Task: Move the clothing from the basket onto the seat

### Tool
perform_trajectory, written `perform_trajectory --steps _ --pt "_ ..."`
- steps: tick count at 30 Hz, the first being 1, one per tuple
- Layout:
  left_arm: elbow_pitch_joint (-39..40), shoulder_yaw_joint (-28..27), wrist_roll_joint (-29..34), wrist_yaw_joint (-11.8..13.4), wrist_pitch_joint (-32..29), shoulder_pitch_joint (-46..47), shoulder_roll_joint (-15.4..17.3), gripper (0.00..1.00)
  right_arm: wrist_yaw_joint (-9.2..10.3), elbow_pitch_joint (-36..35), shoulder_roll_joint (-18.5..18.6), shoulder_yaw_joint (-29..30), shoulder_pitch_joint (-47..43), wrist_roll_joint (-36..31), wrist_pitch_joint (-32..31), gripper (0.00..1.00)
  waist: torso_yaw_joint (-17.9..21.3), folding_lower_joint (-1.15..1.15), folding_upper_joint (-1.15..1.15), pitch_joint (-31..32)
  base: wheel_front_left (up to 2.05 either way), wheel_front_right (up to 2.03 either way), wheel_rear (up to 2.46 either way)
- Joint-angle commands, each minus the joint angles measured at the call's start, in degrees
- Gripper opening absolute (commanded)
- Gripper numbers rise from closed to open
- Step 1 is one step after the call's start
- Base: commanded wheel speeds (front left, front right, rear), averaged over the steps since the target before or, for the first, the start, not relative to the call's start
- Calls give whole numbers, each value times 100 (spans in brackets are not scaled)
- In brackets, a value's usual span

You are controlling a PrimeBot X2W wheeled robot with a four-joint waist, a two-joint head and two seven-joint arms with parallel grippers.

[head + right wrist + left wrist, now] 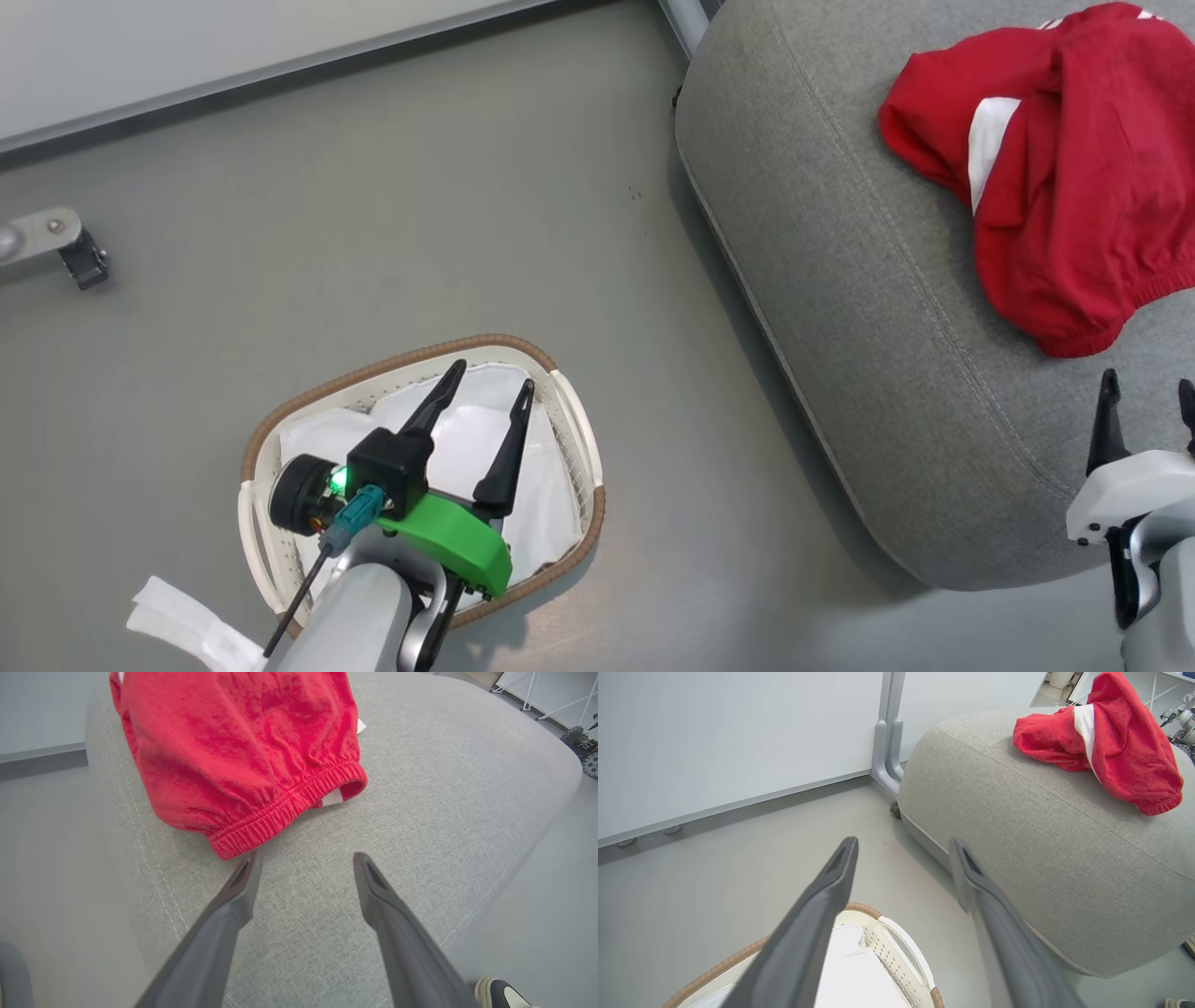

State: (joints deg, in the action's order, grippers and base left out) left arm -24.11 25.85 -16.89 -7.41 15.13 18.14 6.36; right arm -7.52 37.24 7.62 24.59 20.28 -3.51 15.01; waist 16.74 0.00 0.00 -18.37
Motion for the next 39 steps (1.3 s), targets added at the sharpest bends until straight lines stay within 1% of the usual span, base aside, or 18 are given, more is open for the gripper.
perform_trajectory --steps 1,3,8,13,17,23,29,34,39 --pt "39 -123 81 -15 2 -142 -12 100 6 -115 -48 -137 -135 66 26 100 -124 0 0 278 0 0 0" --pt "72 -292 151 -12 2 -228 -42 100 6 -262 -92 -340 -186 135 25 100 -182 0 0 384 0 0 0" --pt "126 -829 339 85 2 -484 -112 100 7 -612 -229 -993 -234 367 25 100 -408 0 0 615 0 0 0" --pt "97 -1387 532 188 2 -691 -181 100 7 -876 -308 -1709 -195 530 25 100 -711 0 0 780 0 0 0" --pt "65 -1769 601 243 2 -835 -243 100 6 -1054 -362 -2119 -295 600 25 100 -943 0 0 917 0 0 0" --pt "16 -2213 723 303 3 -1042 -290 100 7 -1228 -424 -2511 -446 720 26 100 -1229 0 0 1108 0 0 0" --pt "-5 -2484 835 263 2 -1223 -322 100 7 -1451 -452 -2724 -654 869 26 100 -1410 0 0 1278 0 0 0" --pt "78 -2573 877 236 2 -1385 -338 100 6 -1594 -453 -2789 -843 1097 25 100 -1480 0 0 1366 0 0 0" --pt "116 -2517 695 194 2 -1498 -340 100 6 -1663 -453 -2772 -966 1158 25 100 -1526 0 0 1376 0 0 0"
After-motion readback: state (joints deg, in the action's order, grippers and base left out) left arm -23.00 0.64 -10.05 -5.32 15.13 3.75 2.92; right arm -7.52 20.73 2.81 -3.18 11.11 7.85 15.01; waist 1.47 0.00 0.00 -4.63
